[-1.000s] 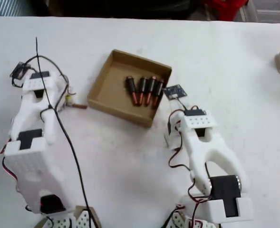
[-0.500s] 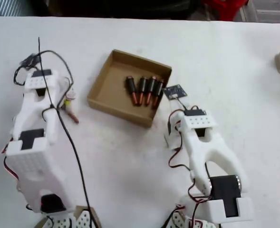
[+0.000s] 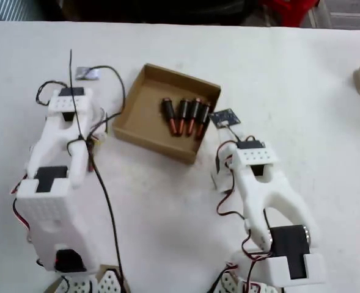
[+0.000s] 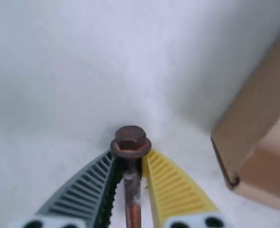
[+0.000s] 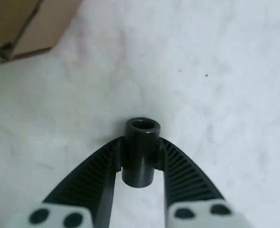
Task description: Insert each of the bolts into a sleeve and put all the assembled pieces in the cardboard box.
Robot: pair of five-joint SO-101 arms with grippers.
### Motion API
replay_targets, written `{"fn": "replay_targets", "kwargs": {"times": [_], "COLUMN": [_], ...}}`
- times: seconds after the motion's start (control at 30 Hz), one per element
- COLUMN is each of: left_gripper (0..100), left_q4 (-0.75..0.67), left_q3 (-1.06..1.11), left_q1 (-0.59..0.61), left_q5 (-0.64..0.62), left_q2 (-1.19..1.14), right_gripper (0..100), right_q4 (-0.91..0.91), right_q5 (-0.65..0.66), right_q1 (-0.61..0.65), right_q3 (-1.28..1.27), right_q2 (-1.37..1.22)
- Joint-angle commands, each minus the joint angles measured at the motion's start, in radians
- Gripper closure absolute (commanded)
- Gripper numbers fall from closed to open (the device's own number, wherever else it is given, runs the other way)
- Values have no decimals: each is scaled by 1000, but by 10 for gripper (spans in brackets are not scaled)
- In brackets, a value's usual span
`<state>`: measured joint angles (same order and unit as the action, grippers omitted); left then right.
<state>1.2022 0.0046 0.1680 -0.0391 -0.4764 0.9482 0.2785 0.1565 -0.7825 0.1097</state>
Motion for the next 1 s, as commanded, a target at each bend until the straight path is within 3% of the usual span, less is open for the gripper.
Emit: {"fn": "replay_targets", "kwargs": {"times": [0.0, 0.23, 0.5, 0.97], "left_gripper": [978, 979, 979, 979], "left_q4": [41, 25, -127, -160], "left_q3": [-29, -29, 51, 61], "left_q1": [-51, -44, -44, 4], "left_q5": [133, 178, 178, 178], "left_q2": [73, 73, 82, 84], "right_gripper": [981, 981, 981, 981], "right_q4": [-10, -10, -10, -13], "right_q5": [12, 12, 6, 3], "right_q1": [1, 1, 1, 5], "right_q3": [5, 5, 5, -37], "right_q2": [39, 39, 48, 108]}}
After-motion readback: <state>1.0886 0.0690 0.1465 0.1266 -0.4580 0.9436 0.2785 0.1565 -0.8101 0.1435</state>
